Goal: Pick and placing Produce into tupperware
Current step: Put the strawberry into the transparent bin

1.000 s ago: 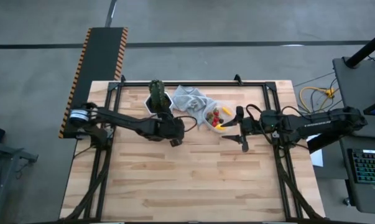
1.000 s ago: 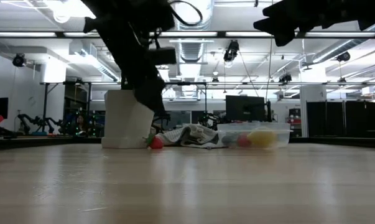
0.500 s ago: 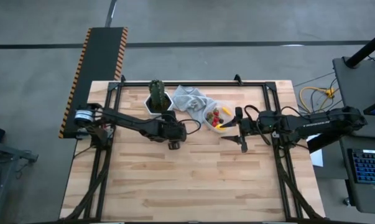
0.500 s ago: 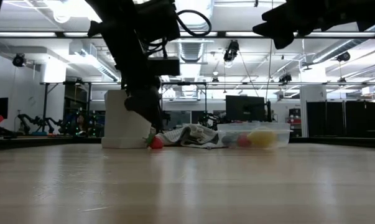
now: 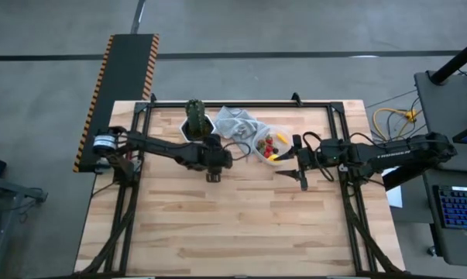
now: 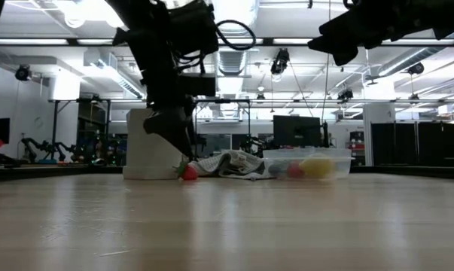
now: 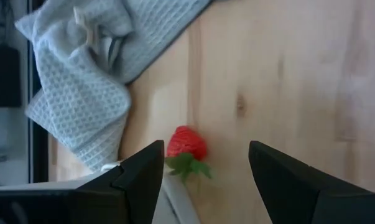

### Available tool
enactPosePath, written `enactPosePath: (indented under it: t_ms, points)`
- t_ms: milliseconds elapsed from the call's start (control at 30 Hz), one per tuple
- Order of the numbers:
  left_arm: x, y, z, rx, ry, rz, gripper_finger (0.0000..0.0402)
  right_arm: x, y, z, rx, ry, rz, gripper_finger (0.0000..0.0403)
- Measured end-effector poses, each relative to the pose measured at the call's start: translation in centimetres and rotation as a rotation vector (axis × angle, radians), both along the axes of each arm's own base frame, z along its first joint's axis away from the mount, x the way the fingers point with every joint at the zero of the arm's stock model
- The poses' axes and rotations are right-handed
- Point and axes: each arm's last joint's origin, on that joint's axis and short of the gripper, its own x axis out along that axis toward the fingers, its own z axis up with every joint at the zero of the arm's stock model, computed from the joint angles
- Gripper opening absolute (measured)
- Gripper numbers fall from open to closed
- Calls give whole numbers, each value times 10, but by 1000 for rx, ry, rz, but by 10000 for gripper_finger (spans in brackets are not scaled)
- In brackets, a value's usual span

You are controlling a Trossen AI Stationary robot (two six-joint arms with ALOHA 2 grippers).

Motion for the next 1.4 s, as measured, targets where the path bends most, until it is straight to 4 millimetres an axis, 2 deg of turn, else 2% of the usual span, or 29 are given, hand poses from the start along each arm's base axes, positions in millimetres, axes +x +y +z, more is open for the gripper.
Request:
enactPosePath:
  t_ms: [167, 300, 667, 1033, 1400]
  points:
    - [-2, 23, -1, -110, -2, 34, 222, 0, 0, 0, 0, 5, 0, 208]
    - [-2, 31, 1, -134, -1, 28, 222, -1, 0, -2, -1, 21, 0, 208]
    - [-3, 37, 0, -138, 14, 2, 222, -1, 0, -3, -1, 30, 0, 208]
    - [3, 44, -15, -120, 39, 16, 222, -1, 0, -4, -2, 45, 0, 208]
    - [4, 44, -18, -152, 51, 12, 222, -1, 0, -5, -2, 52, 0, 208]
